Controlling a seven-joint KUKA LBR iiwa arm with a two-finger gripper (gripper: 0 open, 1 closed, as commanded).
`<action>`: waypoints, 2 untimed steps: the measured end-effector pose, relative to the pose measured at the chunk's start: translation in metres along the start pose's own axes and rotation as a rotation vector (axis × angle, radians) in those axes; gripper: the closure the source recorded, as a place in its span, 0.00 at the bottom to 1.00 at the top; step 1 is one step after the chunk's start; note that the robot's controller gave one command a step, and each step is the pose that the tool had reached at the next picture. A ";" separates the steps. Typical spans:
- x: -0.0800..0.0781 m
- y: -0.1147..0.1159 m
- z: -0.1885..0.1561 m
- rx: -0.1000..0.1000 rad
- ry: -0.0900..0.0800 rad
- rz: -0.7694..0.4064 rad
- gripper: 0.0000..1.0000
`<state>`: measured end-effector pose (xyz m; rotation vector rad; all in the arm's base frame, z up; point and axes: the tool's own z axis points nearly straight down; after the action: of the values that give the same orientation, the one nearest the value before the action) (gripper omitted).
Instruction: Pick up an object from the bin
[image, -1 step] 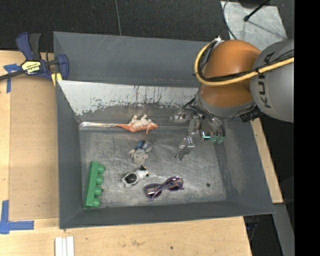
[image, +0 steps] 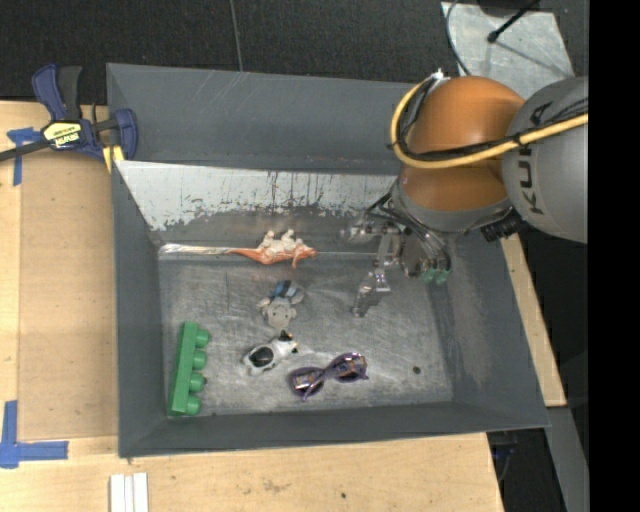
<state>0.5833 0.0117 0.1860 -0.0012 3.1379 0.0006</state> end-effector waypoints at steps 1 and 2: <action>0.030 0.008 0.038 0.001 -0.003 -0.109 0.00; 0.086 0.023 0.060 0.000 0.004 -0.251 0.00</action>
Offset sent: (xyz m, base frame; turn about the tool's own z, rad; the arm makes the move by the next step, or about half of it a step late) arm -0.0856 0.0243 -0.0611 -0.2511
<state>0.4974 0.0344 0.1255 -0.3938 3.1173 0.0002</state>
